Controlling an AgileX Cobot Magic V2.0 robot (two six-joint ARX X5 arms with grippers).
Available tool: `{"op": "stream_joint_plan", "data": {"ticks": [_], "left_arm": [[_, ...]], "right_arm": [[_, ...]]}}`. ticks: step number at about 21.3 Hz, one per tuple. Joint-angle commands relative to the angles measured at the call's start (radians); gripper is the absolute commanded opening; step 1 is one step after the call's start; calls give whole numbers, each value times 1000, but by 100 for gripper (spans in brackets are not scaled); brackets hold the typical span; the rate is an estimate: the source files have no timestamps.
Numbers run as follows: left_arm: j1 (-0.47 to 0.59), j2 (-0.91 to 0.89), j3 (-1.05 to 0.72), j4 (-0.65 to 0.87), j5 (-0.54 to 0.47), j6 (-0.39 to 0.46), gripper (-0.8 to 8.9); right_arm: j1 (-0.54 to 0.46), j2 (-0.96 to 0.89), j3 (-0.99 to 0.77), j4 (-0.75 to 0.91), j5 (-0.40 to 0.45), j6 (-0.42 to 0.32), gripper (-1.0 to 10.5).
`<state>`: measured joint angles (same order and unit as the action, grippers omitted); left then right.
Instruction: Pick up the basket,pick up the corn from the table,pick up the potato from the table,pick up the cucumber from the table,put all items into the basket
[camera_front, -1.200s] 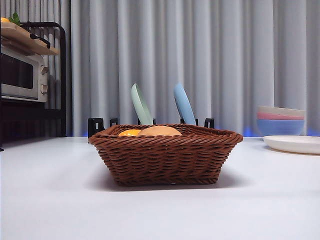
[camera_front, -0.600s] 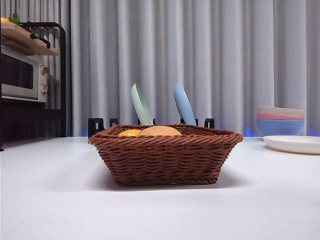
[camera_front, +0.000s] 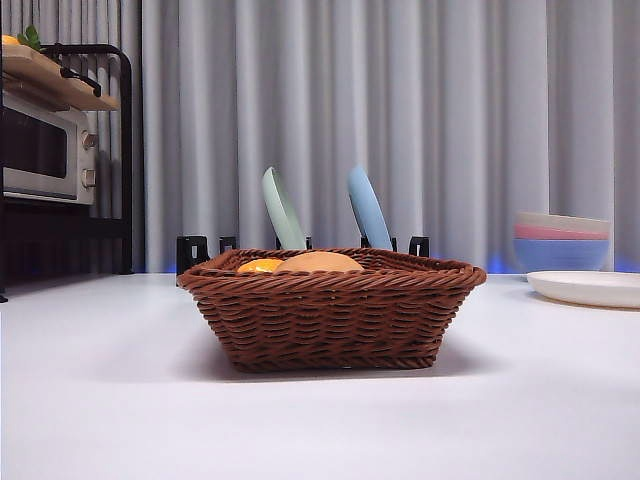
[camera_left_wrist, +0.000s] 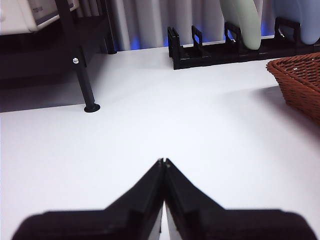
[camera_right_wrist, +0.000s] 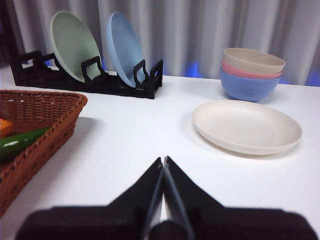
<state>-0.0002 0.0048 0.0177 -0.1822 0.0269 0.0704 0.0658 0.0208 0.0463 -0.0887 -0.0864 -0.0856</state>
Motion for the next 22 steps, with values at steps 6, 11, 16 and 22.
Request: {"op": "stream_joint_plan", "data": {"ticks": [6,11,16,22], "left_arm": [[2,-3,-14,2,1,2,-3],[2,-3,-14,2,1,2,-3],[2,-3,-14,2,1,2,-3],[2,-3,-14,2,1,2,-3]], "right_arm": [[-1,-20,-41,-78,-20,-9,1],[-1,-20,-41,-87,-19,10,1],[1,-20,-41,-85,-19,172,1],[1,-20,-41,-85,-12,171,1]]}}
